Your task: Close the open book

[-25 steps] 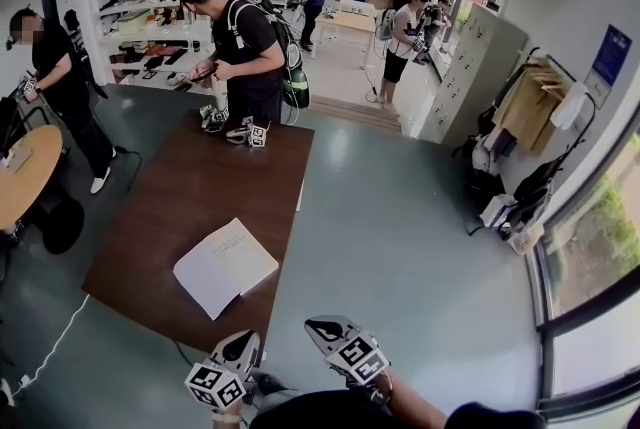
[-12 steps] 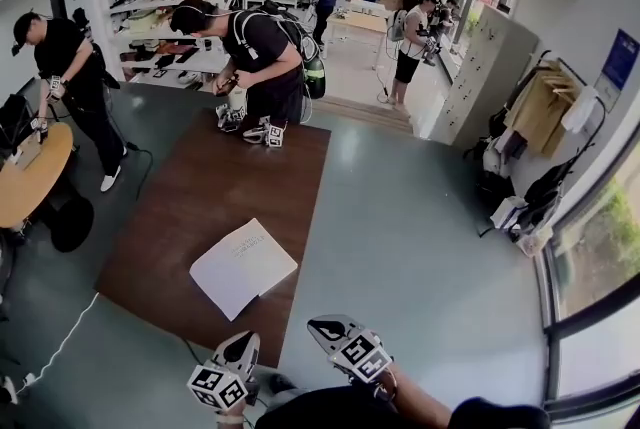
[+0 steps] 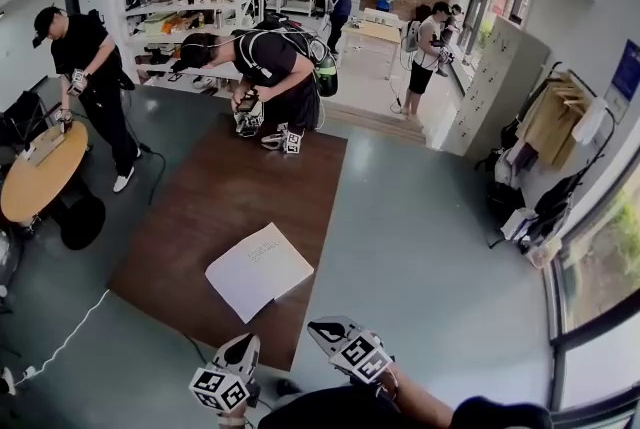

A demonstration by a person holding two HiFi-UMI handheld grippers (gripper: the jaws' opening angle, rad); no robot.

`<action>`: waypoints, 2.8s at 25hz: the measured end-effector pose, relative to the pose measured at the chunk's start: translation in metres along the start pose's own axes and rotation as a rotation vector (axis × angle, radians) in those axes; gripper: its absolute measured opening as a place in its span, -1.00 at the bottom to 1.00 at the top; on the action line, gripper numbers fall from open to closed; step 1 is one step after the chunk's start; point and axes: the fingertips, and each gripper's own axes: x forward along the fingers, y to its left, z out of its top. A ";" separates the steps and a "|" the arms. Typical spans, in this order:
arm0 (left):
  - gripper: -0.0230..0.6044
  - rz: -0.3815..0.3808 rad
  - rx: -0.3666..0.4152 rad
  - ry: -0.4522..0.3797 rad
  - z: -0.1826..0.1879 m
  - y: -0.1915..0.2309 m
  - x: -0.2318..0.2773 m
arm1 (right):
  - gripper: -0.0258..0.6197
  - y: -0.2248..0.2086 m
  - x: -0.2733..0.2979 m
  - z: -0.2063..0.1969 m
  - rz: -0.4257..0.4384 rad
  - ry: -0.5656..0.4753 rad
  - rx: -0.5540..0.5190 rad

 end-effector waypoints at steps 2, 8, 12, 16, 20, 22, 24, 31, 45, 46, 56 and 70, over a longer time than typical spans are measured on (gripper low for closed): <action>-0.92 0.010 -0.004 0.000 0.000 0.002 -0.004 | -0.96 0.004 0.002 0.002 0.008 0.004 -0.012; -0.92 0.034 -0.014 -0.011 -0.003 0.006 -0.021 | -0.96 0.017 0.010 0.007 0.031 0.006 -0.031; -0.92 0.057 -0.021 -0.015 -0.008 0.007 -0.033 | -0.96 0.027 0.014 0.009 0.056 0.005 -0.049; -0.92 0.085 -0.027 -0.028 -0.010 0.010 -0.043 | -0.96 0.035 0.016 0.010 0.078 0.005 -0.066; -0.92 0.106 -0.013 -0.024 -0.010 0.009 -0.049 | -0.96 0.040 0.017 0.012 0.090 -0.003 -0.075; -0.92 0.114 -0.006 -0.020 -0.012 0.007 -0.050 | -0.96 0.041 0.017 0.012 0.096 -0.005 -0.076; -0.92 0.121 -0.005 -0.022 -0.013 0.007 -0.053 | -0.96 0.044 0.018 0.013 0.103 -0.008 -0.080; -0.92 0.150 -0.016 -0.031 -0.012 0.013 -0.069 | -0.96 0.058 0.025 0.021 0.122 0.002 -0.114; -0.92 0.190 -0.051 0.006 -0.031 0.013 -0.071 | -0.96 0.063 0.031 0.002 0.182 0.037 -0.108; -0.92 0.198 -0.053 0.007 -0.031 0.015 -0.071 | -0.96 0.062 0.034 0.001 0.189 0.037 -0.110; -0.92 0.261 -0.058 0.008 -0.017 0.026 -0.042 | -0.96 0.034 0.067 0.008 0.272 0.031 -0.130; -0.92 0.311 -0.059 0.015 0.011 0.040 0.011 | -0.96 -0.019 0.104 0.027 0.327 0.038 -0.137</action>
